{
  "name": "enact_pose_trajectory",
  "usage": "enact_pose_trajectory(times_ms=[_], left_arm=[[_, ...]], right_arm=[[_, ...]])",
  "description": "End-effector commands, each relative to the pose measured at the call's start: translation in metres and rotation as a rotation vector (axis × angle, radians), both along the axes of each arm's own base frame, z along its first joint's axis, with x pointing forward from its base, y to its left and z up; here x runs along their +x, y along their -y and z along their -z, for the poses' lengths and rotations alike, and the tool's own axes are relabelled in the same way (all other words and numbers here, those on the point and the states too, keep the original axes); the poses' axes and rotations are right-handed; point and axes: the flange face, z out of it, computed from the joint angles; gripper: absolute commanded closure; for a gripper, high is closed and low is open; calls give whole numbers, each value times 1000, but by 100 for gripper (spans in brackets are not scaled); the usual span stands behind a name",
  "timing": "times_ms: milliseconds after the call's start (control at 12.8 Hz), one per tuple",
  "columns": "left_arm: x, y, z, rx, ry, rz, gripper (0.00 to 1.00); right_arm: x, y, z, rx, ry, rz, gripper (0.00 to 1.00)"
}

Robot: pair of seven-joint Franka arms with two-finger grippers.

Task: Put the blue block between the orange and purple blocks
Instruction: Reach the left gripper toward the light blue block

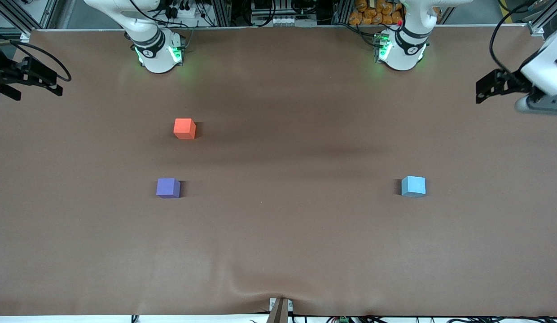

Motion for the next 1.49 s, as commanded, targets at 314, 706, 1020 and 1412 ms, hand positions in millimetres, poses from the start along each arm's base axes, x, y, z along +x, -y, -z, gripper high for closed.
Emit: enact_pose_trajectory(times_ms=[314, 706, 1020, 1412], left_arm=[[30, -5, 95, -48, -82, -37, 0], [28, -9, 215, -52, -7, -37, 0], [9, -11, 298, -62, 76, -33, 0], [26, -8, 350, -74, 116, -33, 0]], right_arm=[[-5, 8, -2, -16, -30, 7, 0], [-5, 9, -2, -15, -29, 8, 0], [-5, 11, -1, -13, -35, 6, 0], [-6, 11, -1, -13, -38, 5, 0]])
